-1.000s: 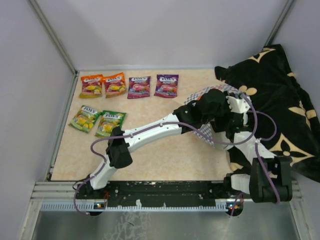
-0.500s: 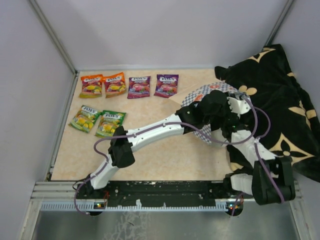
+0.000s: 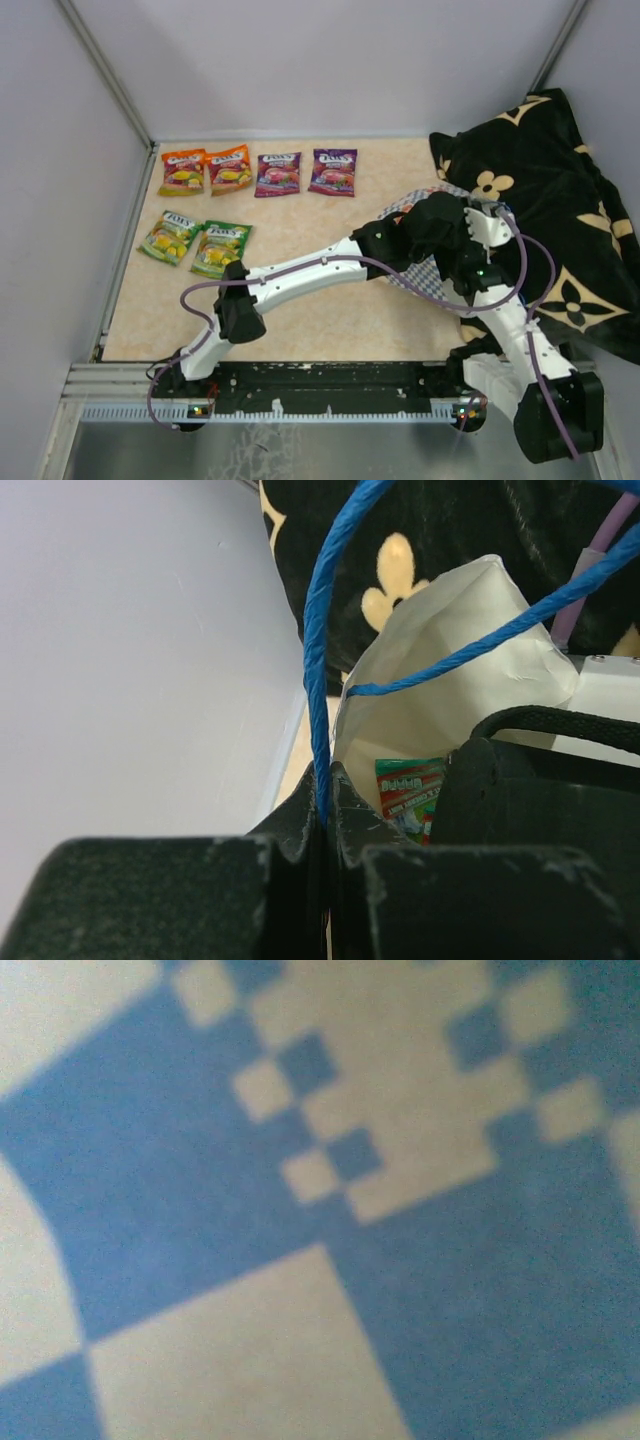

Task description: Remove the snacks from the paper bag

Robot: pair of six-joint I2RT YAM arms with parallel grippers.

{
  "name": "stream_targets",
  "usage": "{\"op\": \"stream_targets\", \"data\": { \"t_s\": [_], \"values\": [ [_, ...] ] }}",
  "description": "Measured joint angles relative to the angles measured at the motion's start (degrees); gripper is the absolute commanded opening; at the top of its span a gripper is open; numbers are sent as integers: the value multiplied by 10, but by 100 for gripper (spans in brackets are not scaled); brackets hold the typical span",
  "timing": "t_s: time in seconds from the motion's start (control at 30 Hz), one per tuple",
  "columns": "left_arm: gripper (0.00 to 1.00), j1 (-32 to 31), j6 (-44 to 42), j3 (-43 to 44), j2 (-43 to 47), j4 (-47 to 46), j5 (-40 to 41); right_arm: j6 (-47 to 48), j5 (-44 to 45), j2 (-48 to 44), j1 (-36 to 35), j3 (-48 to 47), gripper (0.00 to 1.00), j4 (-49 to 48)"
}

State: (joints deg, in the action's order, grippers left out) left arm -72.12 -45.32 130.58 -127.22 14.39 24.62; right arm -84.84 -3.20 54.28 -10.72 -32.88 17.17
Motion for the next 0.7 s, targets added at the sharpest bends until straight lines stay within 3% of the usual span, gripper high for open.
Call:
{"op": "stream_targets", "data": {
  "t_s": [0.27,0.5,0.7],
  "values": [
    [0,-22,0,-33,37,-48,-15,71,101,-122,-20,-47,87,224],
    [0,42,0,-48,-5,-117,29,125,137,-182,-64,-191,86,274],
    [0,47,3,-51,-12,-132,38,157,154,-184,-64,-228,83,333]
  ]
}}
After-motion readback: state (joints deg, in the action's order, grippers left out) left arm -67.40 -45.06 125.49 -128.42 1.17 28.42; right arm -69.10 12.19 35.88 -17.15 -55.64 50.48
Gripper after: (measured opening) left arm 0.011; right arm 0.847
